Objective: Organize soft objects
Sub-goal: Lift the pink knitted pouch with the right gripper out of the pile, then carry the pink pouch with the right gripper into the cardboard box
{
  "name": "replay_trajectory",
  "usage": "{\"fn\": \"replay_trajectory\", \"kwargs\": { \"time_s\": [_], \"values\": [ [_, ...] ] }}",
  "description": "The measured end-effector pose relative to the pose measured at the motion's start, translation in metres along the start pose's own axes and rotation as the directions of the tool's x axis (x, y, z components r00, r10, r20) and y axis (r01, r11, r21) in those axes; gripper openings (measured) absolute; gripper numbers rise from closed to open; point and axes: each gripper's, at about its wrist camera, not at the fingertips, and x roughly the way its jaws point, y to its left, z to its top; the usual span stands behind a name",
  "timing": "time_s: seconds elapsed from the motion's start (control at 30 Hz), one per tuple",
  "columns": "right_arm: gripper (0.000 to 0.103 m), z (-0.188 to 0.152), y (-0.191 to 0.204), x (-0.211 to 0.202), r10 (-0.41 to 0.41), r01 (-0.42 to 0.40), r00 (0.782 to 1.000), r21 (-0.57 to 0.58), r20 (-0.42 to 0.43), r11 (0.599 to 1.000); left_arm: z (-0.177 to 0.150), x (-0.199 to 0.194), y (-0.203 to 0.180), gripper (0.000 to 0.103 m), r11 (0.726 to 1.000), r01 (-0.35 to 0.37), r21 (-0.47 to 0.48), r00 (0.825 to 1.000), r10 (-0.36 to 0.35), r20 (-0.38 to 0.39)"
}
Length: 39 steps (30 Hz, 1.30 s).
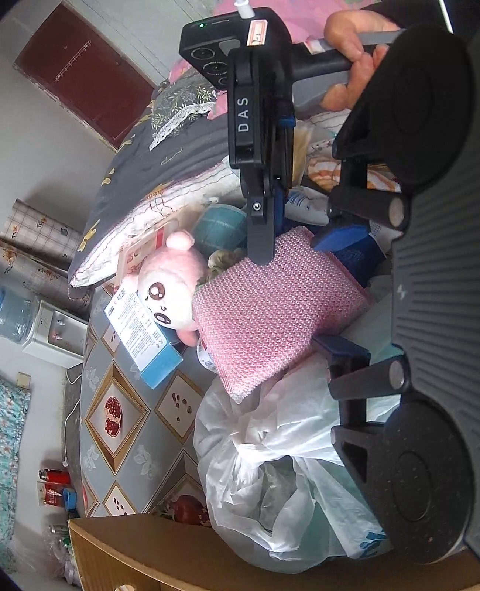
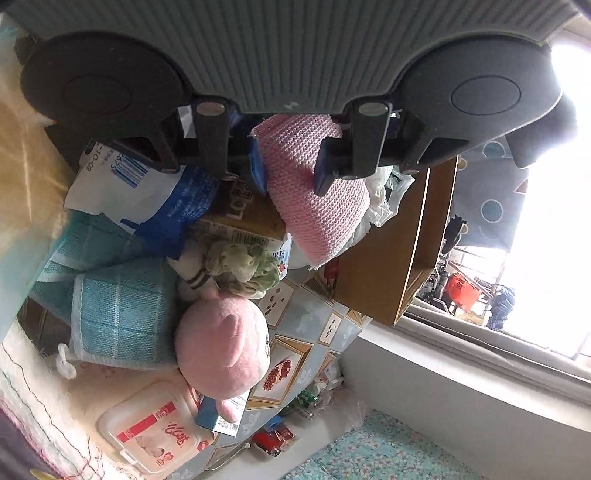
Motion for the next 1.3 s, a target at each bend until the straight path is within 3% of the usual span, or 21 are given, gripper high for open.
{"fn": "replay_trajectory", "kwargs": {
  "time_s": [0.2,0.3,0.53,0.7,0.87,1.0,1.13,1.3],
  "values": [
    [0.028,0.002,-0.009,0.0,0.043,-0.043,0.999,0.02,-0.005,0.999,0.005,0.007,0.002,0.056,0.999,-0.029,-0.019,0.999,0.029,-0.02],
    [0.028,0.001,-0.012,0.0,0.053,-0.053,0.999,0.023,0.001,0.998,0.007,0.01,-0.001,0.064,1.0,-0.021,-0.019,1.0,0.021,-0.019],
    [0.029,-0.007,-0.004,-0.016,0.067,-0.069,0.997,0.04,0.038,0.997,0.007,-0.01,-0.012,0.066,1.0,0.021,0.01,0.999,-0.021,0.045],
    [0.029,-0.011,0.03,-0.039,0.079,-0.079,0.994,-0.011,0.074,0.997,0.007,-0.046,-0.018,0.066,0.999,0.051,0.02,0.993,-0.052,0.109],
    [0.029,-0.011,0.081,-0.043,0.111,-0.103,0.99,-0.094,0.091,0.99,0.009,-0.094,-0.01,0.067,0.999,0.036,0.025,0.975,-0.041,0.217],
    [0.029,-0.006,0.128,-0.021,0.147,-0.137,0.987,-0.143,0.061,0.98,0.015,-0.132,0.014,0.067,1.0,-0.011,-0.007,0.958,0.013,0.285],
    [0.029,0.007,0.172,0.029,0.171,-0.168,0.985,-0.173,0.0,0.97,0.03,-0.158,0.057,0.066,0.994,-0.079,-0.077,0.947,0.099,0.305],
    [0.029,0.024,0.209,0.117,0.161,-0.172,0.983,-0.148,-0.087,0.974,0.057,-0.165,0.127,0.065,0.976,-0.153,-0.153,0.954,0.187,0.233]
  ]
}}
